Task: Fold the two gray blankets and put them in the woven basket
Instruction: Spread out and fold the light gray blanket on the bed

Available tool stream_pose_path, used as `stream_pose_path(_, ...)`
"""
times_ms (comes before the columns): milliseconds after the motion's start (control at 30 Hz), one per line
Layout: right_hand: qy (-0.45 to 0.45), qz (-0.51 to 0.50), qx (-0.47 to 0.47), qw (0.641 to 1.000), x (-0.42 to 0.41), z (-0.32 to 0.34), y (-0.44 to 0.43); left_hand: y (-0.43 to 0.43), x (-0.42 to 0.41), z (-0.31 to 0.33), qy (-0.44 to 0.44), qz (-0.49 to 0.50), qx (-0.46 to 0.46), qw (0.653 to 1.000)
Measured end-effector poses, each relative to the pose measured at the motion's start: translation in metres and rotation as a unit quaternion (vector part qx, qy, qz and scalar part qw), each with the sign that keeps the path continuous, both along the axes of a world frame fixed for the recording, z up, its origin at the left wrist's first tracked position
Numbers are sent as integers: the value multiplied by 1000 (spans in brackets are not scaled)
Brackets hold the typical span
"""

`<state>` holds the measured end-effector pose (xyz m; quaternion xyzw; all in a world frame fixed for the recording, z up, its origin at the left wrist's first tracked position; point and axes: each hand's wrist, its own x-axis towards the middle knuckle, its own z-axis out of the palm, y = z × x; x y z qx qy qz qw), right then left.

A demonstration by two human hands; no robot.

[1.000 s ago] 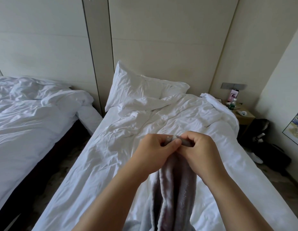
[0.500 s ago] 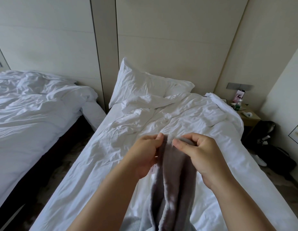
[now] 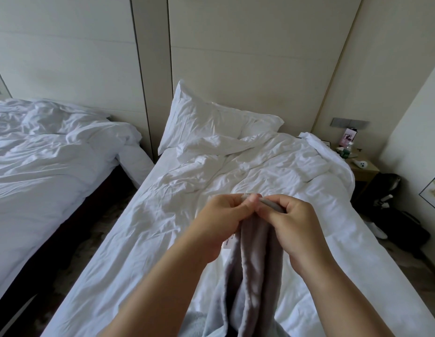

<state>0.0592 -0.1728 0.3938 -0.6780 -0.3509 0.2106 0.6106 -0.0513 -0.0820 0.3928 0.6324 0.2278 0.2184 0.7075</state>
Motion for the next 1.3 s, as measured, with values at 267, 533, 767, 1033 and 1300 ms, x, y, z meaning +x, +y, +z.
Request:
stream_pose_path(267,15,107,-95,990,15,-10,10,15,-1,-11,58,45,244,967)
stream_pose_path(533,-39,394,-277,875,34,-18,55,85,-8,27,55,156,425,890)
stream_pose_path(767,-192,328,-458,803,70,-24,85,178,-32,68,61,364,380,848)
stream_pose_path(1033,-387,107,-489,774,156,8,83,238,-68,114,6,467,321,824)
stream_pose_path(1300,-380,-222,-193,877,209,162,78,261,-66,189,-68,528,294,794)
